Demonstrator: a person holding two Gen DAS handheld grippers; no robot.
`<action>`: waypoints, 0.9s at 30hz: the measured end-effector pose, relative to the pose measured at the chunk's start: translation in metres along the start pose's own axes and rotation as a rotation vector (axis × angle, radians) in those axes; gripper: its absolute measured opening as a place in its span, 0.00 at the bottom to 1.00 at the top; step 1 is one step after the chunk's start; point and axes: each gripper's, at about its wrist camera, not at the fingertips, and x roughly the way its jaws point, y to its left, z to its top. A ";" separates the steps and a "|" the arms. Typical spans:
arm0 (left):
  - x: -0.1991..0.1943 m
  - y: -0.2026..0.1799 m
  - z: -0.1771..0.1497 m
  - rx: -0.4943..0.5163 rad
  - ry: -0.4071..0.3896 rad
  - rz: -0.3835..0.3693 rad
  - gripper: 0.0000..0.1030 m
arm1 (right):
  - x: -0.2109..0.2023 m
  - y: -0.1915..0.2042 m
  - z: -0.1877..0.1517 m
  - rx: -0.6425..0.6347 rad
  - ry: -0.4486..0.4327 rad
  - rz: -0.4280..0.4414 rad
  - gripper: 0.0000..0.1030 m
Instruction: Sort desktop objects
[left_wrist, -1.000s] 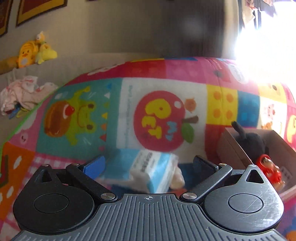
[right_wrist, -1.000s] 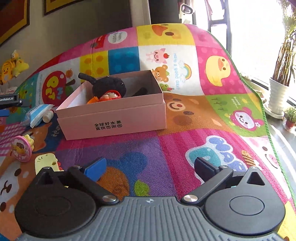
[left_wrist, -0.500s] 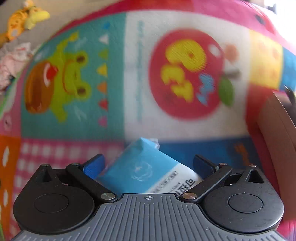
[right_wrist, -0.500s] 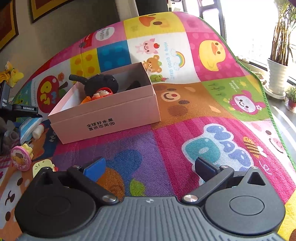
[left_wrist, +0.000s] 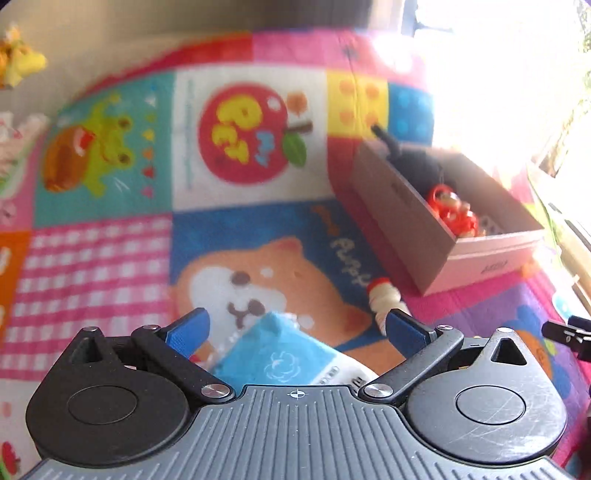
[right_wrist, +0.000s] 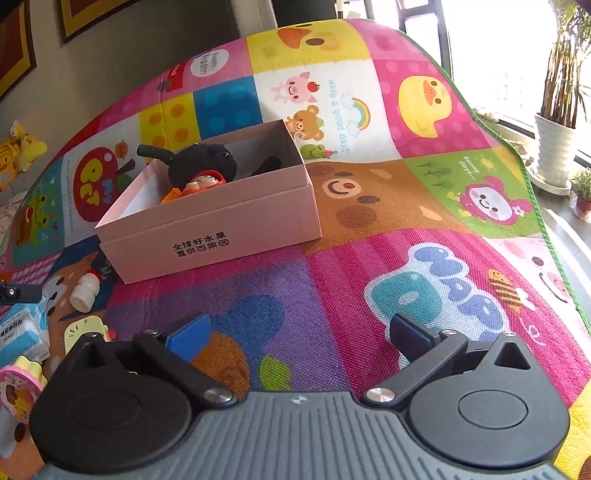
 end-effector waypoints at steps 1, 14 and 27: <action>-0.009 -0.001 -0.002 -0.003 -0.035 0.009 1.00 | 0.000 0.001 0.000 -0.010 0.003 0.004 1.00; -0.075 -0.035 -0.071 0.171 -0.068 -0.054 1.00 | -0.019 0.114 -0.017 -0.462 0.032 0.276 0.59; -0.056 -0.074 -0.091 0.233 -0.013 -0.177 1.00 | -0.003 0.052 0.025 -0.124 0.148 0.349 0.46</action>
